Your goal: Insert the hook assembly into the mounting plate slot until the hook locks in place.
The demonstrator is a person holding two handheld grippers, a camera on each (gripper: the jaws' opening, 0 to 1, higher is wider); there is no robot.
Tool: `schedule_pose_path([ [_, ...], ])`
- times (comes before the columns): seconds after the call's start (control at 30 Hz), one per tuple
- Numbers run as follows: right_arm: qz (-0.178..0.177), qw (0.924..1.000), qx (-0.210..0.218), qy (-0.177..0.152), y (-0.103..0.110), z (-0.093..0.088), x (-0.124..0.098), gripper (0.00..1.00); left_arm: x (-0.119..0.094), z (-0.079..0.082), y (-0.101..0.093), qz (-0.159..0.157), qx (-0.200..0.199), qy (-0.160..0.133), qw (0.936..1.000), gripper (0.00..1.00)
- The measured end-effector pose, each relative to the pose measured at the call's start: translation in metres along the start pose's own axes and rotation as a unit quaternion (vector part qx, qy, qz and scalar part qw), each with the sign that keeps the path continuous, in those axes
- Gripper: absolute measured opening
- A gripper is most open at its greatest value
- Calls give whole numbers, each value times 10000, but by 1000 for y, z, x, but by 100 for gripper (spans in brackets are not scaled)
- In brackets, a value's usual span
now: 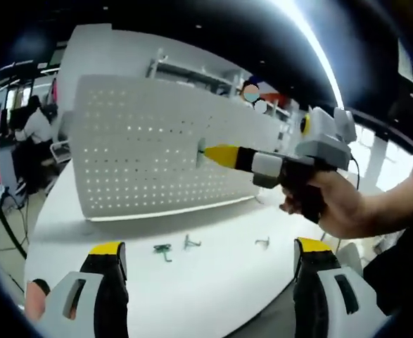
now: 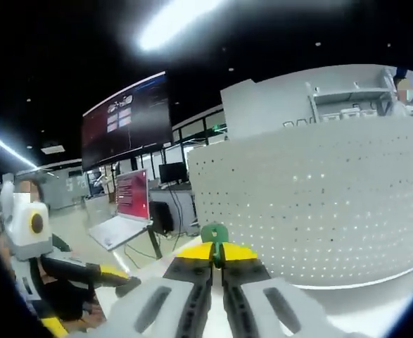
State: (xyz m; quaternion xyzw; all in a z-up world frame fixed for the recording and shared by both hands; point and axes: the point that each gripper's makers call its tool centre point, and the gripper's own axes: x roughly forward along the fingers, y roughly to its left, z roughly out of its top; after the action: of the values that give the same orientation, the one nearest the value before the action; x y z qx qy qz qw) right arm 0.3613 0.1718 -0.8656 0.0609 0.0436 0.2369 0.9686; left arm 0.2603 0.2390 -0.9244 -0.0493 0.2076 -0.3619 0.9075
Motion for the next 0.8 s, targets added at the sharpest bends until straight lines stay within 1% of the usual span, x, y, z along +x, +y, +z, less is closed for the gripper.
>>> schedule_pose_path([
  [0.1, -124, 9999, -60, -77, -11, 6, 6, 0, 0, -1, -1, 3, -33, -30, 10000, 100],
  [0.2, -263, 9995, -66, -150, -23, 12, 13, 0, 1, -5, -1, -67, -92, 1, 9999, 100],
  [0.4, -597, 9977, -130, -279, -45, 19, 21, 0, 0, -8, 2, -38, -139, 7, 9999, 100],
  [0.53, -856, 9955, -192, -346, -70, 25, 28, 0, -1, -11, 3, -60, -68, 82, 9999, 100],
  [0.67, -1096, 9926, -253, -448, -94, 35, 35, 0, -3, -12, 5, -61, -151, 94, 9998, 100],
  [0.73, -1170, 9912, -356, -506, -104, 42, 39, 0, -4, -13, 9, 25, -128, 139, 9998, 100],
  [0.77, -1259, 9898, -369, -548, -111, 46, 39, 0, -5, -15, 11, 74, -133, 189, 9997, 100],
  [0.8, -1320, 9888, -357, -591, -115, 49, 40, 0, -5, -14, 13, 94, -122, 178, 9997, 100],
])
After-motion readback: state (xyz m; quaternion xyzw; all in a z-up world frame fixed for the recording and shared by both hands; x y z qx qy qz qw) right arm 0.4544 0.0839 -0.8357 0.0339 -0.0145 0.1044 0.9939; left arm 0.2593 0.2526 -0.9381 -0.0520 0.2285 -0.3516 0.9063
